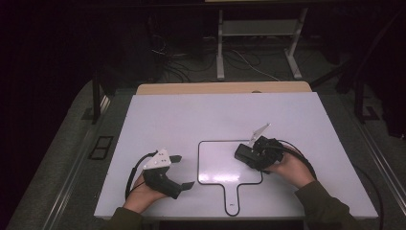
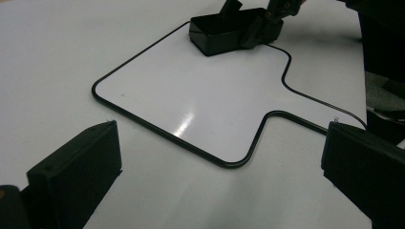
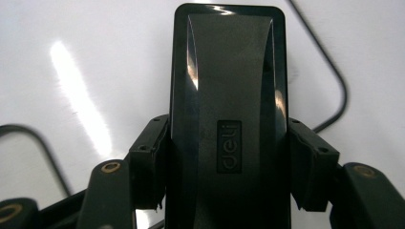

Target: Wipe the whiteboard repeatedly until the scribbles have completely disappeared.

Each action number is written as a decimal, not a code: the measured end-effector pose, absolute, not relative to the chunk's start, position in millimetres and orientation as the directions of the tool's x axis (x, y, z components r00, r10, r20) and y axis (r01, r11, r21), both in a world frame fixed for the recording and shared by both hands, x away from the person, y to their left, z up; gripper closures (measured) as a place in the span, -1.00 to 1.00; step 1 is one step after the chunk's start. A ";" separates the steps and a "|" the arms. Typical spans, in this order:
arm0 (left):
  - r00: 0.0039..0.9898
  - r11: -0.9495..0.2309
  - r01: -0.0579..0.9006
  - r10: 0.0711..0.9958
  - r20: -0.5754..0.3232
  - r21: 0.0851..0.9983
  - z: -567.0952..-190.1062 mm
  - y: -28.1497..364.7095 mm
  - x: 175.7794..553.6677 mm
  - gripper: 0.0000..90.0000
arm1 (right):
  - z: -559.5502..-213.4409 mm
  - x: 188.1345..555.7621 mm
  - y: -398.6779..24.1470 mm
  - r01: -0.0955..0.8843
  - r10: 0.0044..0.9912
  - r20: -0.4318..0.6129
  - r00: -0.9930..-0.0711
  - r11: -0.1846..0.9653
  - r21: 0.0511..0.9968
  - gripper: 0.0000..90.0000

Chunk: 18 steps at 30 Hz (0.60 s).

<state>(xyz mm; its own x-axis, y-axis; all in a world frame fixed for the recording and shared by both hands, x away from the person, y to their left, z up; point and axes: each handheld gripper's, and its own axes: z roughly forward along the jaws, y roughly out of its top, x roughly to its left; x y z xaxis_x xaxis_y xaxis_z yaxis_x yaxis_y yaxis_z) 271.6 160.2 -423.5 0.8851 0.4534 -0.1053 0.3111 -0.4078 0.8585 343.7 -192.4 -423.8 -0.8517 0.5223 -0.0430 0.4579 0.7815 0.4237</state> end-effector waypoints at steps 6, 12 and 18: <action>0.885 -0.410 0.311 0.453 -0.105 0.857 -423.5 159.6 271.5 -1.00 | -423.3 341.1 -188.8 0.434 0.492 -0.036 -0.870 0.798 0.419 -0.14; 0.884 -0.406 0.313 0.455 -0.107 0.859 -424.0 159.0 272.0 -1.00 | -424.0 367.8 -188.8 0.472 0.534 -0.033 -0.845 0.773 0.425 -0.14; 0.884 -0.407 0.314 0.456 -0.108 0.858 -424.2 159.3 272.1 -1.00 | -425.2 391.4 -192.1 0.507 0.570 -0.018 -0.821 0.744 0.435 -0.14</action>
